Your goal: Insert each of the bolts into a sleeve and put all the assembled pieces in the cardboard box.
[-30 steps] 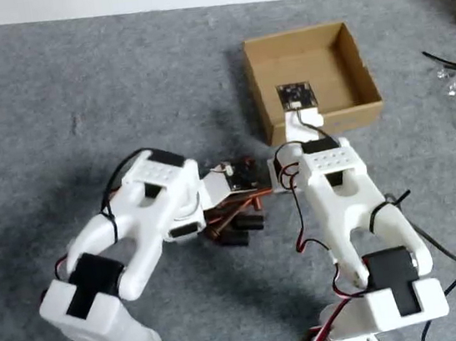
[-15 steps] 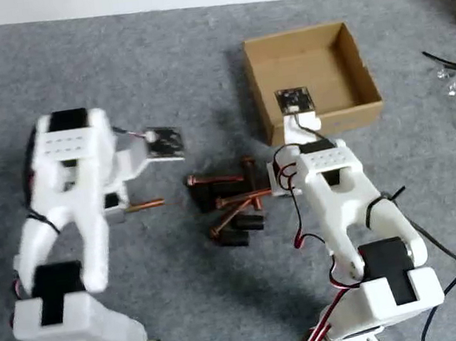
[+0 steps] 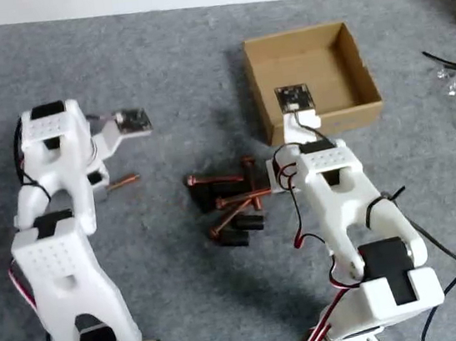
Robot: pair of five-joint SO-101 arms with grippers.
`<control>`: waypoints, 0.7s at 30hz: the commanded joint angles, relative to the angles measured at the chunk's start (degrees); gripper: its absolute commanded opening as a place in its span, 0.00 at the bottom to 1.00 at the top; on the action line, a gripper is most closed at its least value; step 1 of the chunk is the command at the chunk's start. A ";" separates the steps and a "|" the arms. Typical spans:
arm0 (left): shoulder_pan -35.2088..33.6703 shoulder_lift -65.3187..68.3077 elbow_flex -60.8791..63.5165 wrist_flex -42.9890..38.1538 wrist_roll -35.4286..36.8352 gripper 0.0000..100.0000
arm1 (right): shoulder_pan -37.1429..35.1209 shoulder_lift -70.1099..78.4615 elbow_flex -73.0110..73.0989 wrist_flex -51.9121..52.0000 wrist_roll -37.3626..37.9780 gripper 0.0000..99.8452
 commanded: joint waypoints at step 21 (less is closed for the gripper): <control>4.09 0.40 -14.46 12.31 127.30 0.20 | 0.66 -1.36 -0.31 -1.54 0.53 0.00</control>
